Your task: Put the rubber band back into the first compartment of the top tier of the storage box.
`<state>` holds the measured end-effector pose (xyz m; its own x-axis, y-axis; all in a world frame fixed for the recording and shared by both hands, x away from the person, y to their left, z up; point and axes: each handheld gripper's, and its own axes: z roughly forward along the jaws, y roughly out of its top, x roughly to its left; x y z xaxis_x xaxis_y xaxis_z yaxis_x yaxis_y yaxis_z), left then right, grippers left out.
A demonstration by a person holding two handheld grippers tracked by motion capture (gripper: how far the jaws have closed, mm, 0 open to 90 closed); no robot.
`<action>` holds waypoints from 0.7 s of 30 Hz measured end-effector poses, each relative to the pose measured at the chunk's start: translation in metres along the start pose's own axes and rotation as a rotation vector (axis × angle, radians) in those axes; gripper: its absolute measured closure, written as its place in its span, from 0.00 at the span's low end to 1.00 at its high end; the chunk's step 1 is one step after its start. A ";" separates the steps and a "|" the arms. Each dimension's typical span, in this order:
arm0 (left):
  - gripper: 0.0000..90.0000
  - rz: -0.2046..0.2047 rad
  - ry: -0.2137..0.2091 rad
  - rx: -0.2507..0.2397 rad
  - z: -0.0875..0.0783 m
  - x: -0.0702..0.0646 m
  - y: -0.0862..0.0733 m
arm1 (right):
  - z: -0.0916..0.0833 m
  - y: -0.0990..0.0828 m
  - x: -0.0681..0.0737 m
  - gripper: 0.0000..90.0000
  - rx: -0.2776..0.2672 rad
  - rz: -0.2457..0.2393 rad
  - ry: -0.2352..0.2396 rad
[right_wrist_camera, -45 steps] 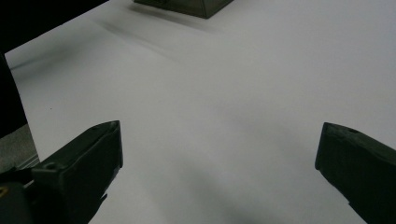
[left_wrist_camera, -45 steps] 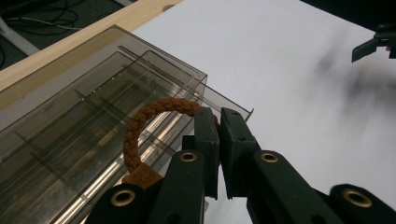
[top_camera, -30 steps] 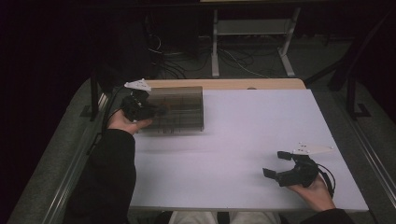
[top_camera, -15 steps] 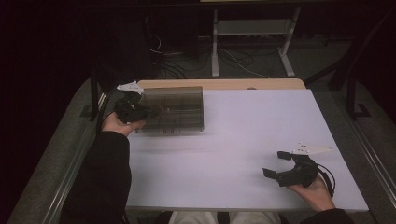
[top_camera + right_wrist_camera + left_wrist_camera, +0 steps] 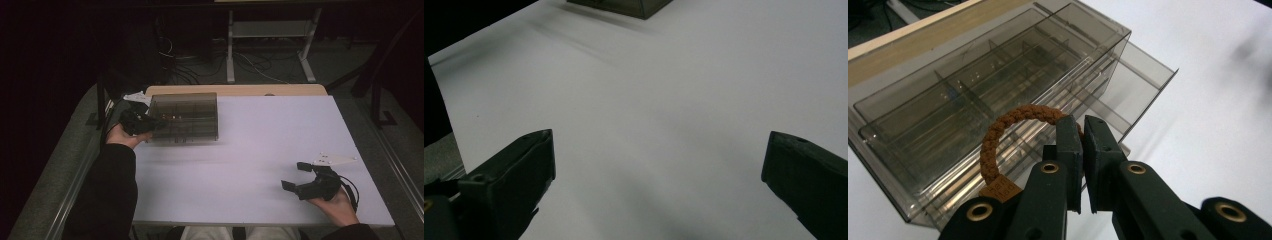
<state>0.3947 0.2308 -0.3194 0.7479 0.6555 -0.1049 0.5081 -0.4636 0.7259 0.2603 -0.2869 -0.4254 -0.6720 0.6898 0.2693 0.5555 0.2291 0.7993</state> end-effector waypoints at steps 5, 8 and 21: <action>0.95 -0.013 0.005 0.011 0.002 0.003 -0.007 | 0.000 0.000 0.000 0.00 0.001 0.000 0.000; 0.95 -0.015 0.007 0.022 0.003 0.005 -0.010 | 0.000 0.000 0.000 0.00 0.001 -0.001 0.000; 0.94 -0.043 0.022 0.058 0.012 0.013 -0.024 | 0.000 0.000 0.000 0.00 0.003 -0.006 0.000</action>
<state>0.3970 0.2433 -0.3461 0.7157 0.6881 -0.1200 0.5642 -0.4682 0.6801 0.2603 -0.2870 -0.4256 -0.6749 0.6888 0.2646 0.5530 0.2347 0.7995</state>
